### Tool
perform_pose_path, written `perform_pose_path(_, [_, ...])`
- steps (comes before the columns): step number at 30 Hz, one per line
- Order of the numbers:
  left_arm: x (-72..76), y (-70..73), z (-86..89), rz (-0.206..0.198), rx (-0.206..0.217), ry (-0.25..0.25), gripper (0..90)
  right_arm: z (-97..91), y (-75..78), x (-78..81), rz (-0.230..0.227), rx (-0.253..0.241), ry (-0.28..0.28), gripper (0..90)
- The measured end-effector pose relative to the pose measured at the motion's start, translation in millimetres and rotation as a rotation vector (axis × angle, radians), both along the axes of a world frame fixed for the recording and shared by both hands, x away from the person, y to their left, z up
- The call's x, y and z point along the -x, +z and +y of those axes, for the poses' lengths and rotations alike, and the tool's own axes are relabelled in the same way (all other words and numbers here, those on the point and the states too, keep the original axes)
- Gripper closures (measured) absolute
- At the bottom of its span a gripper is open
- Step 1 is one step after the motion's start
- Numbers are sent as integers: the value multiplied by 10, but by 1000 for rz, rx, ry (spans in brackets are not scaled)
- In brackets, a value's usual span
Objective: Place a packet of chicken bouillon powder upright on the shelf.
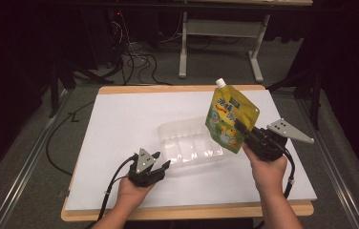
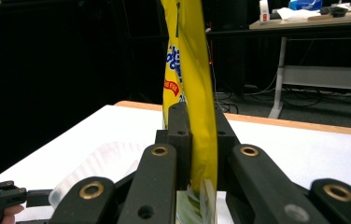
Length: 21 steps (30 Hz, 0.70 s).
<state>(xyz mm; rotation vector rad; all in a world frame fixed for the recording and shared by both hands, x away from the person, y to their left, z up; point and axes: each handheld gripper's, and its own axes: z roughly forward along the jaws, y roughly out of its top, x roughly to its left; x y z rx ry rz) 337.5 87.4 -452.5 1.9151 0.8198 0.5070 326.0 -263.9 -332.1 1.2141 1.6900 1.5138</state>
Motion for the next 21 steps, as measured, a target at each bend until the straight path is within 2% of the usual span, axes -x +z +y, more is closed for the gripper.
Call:
perform_pose_path(5, [-8, 5, 7, 0, 4, 4, 526, 74, -42, -48, 7, -2, 3, 848])
perform_pose_path(9, [-12, 6, 5, -4, 1, 0, 539, 145, -90, -91, 1, 14, -28, 849])
perform_pose_path(14, [-30, -8, -12, -5, -8, 9, 546, 248, -154, -191, 17, -1, -33, 849])
perform_pose_path(17, [-42, -29, -21, -9, -29, 9, 547, 328, -180, -240, 21, 5, -35, 849])
perform_pose_path(21, [-50, -36, -14, -8, -23, 15, 558, 413, -230, -301, 34, 2, -51, 848])
